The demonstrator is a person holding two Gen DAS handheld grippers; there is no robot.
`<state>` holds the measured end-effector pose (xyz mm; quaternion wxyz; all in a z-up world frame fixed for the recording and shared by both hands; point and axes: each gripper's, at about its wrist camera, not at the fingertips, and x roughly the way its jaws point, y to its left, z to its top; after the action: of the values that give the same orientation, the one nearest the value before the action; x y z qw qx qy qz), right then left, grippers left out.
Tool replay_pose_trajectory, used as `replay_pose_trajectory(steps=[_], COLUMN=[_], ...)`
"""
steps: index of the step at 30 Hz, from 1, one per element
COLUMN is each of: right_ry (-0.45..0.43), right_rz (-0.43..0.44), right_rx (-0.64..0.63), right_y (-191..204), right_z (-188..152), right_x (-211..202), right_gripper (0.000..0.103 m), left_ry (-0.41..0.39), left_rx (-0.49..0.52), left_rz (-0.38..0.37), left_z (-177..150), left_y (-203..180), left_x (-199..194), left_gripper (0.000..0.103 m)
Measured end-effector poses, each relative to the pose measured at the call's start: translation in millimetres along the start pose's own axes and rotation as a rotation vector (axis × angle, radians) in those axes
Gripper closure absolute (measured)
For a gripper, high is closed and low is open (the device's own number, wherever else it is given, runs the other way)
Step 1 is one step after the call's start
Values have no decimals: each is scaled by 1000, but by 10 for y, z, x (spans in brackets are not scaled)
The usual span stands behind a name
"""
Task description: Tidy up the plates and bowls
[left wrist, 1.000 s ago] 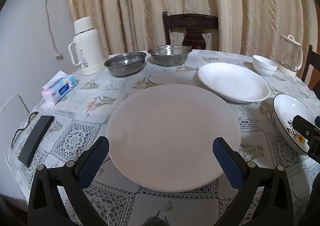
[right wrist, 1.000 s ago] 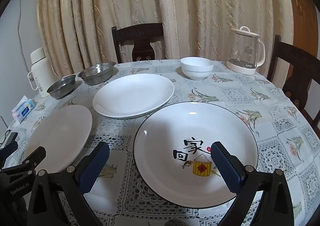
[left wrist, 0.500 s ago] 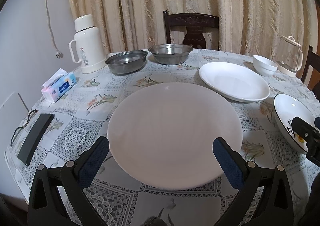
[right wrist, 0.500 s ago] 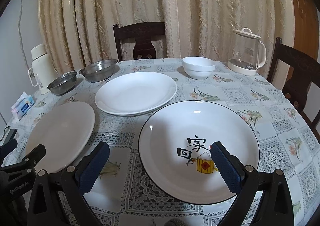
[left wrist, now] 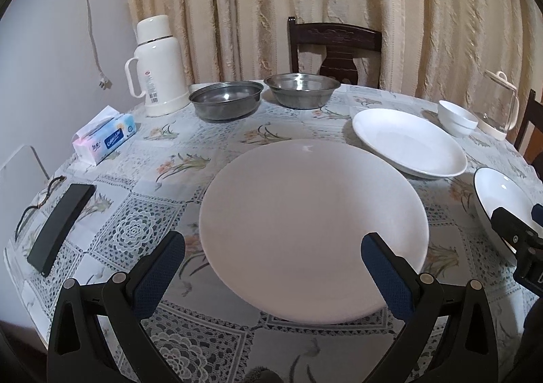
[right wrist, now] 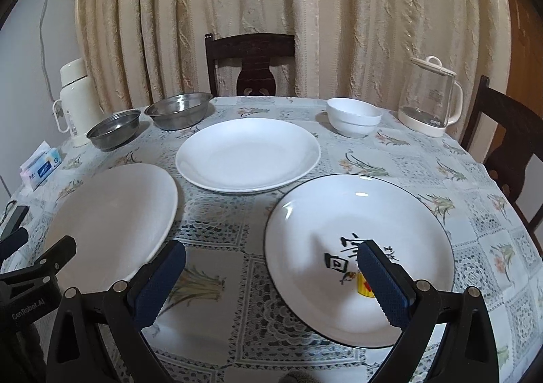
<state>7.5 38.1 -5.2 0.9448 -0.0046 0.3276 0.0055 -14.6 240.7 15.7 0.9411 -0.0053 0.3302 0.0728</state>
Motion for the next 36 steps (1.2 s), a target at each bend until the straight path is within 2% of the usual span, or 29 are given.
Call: replay_pose_trajectory(steps=[22,30,36], right_ry=[40,113,170], right_rz=[43,203,250], right_rx=[-59,-33,-11], right_y=[454,570,636], right_z=[69,133,122], right_x=[158,312,495], right_gripper=[0,0,0], left_ry=[31,99,146], left_rx=[-77,-147,-182], left_rz=[16,-42,-76], left_z=[36,105,181], left_y=[508,681,807], left_x=[151,300,486], left_gripper=[0,0,0])
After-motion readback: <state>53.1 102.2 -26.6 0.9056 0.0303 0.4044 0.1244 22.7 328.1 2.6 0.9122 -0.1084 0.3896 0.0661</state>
